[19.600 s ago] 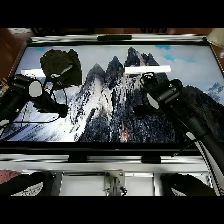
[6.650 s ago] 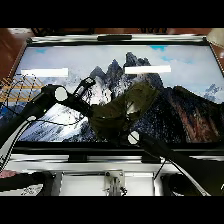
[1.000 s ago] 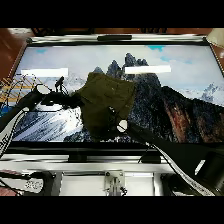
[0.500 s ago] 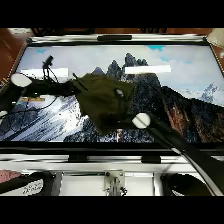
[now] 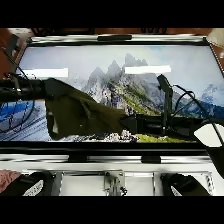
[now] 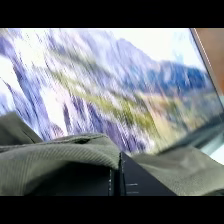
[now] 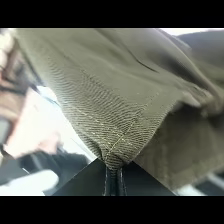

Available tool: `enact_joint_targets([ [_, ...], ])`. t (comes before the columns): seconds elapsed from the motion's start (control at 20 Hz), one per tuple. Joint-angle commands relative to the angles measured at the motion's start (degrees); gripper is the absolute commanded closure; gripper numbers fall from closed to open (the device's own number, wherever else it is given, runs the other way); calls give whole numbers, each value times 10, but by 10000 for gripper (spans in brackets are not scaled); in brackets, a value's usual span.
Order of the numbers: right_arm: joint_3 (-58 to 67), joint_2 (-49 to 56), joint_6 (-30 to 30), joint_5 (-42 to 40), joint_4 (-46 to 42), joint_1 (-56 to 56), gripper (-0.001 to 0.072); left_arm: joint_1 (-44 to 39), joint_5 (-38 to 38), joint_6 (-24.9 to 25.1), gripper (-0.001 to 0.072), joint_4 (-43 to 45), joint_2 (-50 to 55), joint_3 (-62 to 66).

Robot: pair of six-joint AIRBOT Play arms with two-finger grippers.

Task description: Fold the shirts.

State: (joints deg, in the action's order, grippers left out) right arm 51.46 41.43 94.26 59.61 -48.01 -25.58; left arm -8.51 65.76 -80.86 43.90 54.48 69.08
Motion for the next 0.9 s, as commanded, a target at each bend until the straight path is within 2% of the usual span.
enact_joint_targets([
  [0.0, -12, 42, 24, 72, -47, 10, 644, -40, 7, -20, 650, 2, 12, -68],
  [0.1, -14, 106, -10, 53, -44, 10, 644, -52, 3, -18, 648, 2, 40, -115],
  [0.2, -14, 172, -43, 8, -26, 10, 644, -49, -11, 23, 636, 3, 68, -147],
  [0.25, -14, 203, -65, -16, -6, 11, 644, -43, -12, 33, 513, 3, 83, -155],
  [0.3, -14, 236, -88, -36, 19, 11, 644, -34, -7, 33, 314, 5, 95, -156],
  [0.35, -14, 264, -104, -49, 42, 11, 644, -23, 0, 33, 167, 4, 101, -153],
  [0.45, -14, 303, -115, -60, 74, 11, 644, 18, 31, 59, 168, 7, 99, -134],
  [0.5, -14, 311, -116, -57, 83, 11, 644, 48, 60, 65, 205, 16, 98, -111],
  [0.65, -14, 312, -121, -55, 83, 11, 644, 137, 169, 82, 201, 63, 96, -37],
  [0.75, -14, 313, -125, -55, 83, 11, 644, 175, 241, 66, 157, 109, 96, -40],
  [0.85, -14, 313, -125, -55, 83, 10, 644, 179, 257, 45, 158, 136, 87, -102],
])
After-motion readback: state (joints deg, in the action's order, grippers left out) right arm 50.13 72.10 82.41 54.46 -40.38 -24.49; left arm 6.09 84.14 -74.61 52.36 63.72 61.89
